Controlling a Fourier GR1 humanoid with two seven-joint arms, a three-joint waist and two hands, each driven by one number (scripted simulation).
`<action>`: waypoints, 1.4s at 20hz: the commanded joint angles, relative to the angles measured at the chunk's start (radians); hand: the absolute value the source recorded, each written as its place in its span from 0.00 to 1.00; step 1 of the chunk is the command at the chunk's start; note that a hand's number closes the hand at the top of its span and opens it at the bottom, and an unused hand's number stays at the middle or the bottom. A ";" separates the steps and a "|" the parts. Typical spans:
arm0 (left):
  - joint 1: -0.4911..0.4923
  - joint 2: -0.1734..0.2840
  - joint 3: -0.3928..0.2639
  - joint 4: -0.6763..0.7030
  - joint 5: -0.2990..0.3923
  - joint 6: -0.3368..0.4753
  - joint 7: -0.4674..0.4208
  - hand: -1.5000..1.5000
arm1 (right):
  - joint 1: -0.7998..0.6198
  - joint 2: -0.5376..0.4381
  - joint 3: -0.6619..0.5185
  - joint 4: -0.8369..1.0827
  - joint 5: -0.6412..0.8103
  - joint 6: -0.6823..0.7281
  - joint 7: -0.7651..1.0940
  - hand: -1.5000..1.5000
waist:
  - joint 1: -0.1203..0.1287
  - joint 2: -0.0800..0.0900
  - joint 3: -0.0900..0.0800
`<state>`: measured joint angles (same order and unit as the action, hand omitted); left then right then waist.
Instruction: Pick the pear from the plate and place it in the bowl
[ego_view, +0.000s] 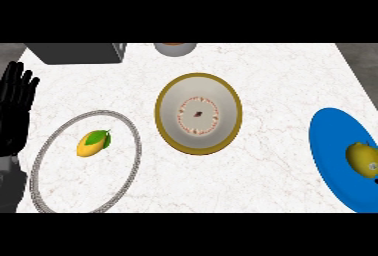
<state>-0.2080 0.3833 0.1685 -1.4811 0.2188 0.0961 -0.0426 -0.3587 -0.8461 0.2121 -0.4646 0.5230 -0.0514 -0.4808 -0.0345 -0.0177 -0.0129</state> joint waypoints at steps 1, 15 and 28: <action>0.006 -0.023 -0.011 0.013 -0.022 0.010 -0.032 0.50 | 0.069 -0.045 -0.042 -0.118 -0.028 -0.058 0.148 1.00 | -0.007 0.006 0.008; 0.056 0.013 0.025 -0.077 -0.002 0.006 0.046 0.50 | 0.281 -0.244 -0.238 -0.890 -0.286 0.000 0.295 1.00 | -0.039 -0.008 0.008; -0.003 -0.004 0.008 -0.031 -0.017 -0.005 0.033 0.50 | 0.285 -0.183 -0.342 -1.656 -0.636 0.110 0.927 1.00 | -0.002 0.008 0.010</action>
<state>-0.1802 0.3798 0.1846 -1.5209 0.2109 0.0895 -0.0199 -0.0759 -1.0354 -0.1114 -1.9216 -0.0349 0.0434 0.2479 -0.0512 -0.0161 -0.0041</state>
